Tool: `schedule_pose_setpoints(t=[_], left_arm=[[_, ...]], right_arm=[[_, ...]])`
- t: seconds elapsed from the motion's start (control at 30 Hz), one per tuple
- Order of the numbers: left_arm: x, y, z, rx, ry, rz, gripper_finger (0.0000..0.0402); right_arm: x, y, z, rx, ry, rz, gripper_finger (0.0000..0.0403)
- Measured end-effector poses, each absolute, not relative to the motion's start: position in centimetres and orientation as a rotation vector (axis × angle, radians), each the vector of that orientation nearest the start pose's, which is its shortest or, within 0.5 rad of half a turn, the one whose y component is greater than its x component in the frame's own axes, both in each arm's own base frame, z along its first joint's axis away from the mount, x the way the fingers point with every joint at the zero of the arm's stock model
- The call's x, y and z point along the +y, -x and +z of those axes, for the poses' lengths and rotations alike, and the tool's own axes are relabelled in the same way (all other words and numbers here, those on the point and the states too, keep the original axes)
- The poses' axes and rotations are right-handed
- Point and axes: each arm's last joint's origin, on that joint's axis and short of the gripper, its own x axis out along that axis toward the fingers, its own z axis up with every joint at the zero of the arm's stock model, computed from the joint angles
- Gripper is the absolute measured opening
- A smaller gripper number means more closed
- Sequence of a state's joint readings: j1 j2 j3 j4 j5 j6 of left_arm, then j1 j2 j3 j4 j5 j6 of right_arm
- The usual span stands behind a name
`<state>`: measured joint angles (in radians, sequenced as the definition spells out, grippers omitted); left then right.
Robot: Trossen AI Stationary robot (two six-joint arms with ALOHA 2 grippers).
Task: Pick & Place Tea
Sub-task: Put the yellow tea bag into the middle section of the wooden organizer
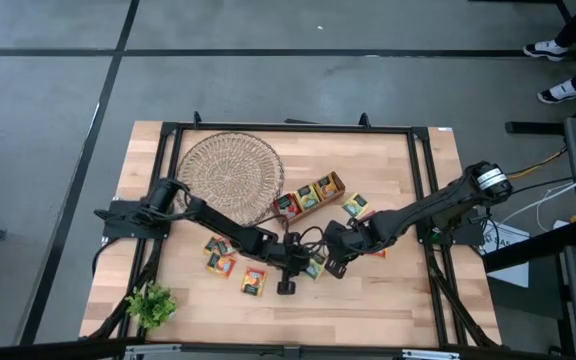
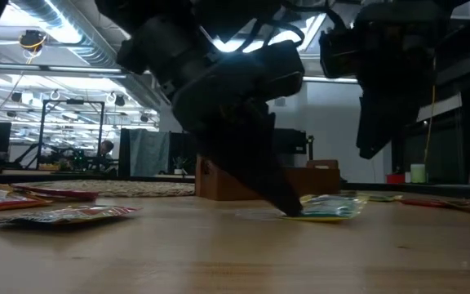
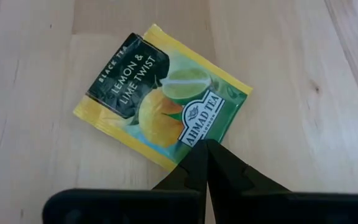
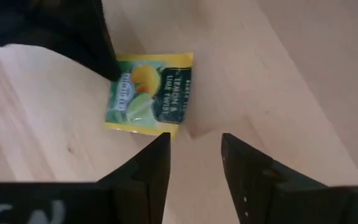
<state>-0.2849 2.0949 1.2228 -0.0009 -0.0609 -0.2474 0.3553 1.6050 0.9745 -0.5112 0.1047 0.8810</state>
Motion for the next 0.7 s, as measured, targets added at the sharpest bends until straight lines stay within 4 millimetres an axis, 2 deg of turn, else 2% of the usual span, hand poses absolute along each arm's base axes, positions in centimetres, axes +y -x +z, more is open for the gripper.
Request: schedule_pose_setpoints(t=[0.07, 0.3, 0.5, 0.7], left_arm=[[-11.5, -40.2, 10.1, 0.899, 0.084, -0.101, 0.0002], [-11.7, -39.9, 10.0, 0.924, 0.082, -0.08, 0.0002], [-11.8, -39.8, 10.0, 0.922, 0.076, -0.075, 0.0003], [-11.8, -39.8, 9.9, 0.922, 0.078, -0.071, 0.0003]], right_arm=[[10.3, -28.6, 18.0, 1.122, -0.519, -0.28, 0.0145], [10.4, -28.9, 17.0, 1.177, -0.532, -0.249, 0.0146], [9.7, -29.0, 14.7, 1.087, -0.662, -0.127, 0.0146], [8.5, -28.3, 13.0, 1.029, -0.728, -0.14, 0.0146]])
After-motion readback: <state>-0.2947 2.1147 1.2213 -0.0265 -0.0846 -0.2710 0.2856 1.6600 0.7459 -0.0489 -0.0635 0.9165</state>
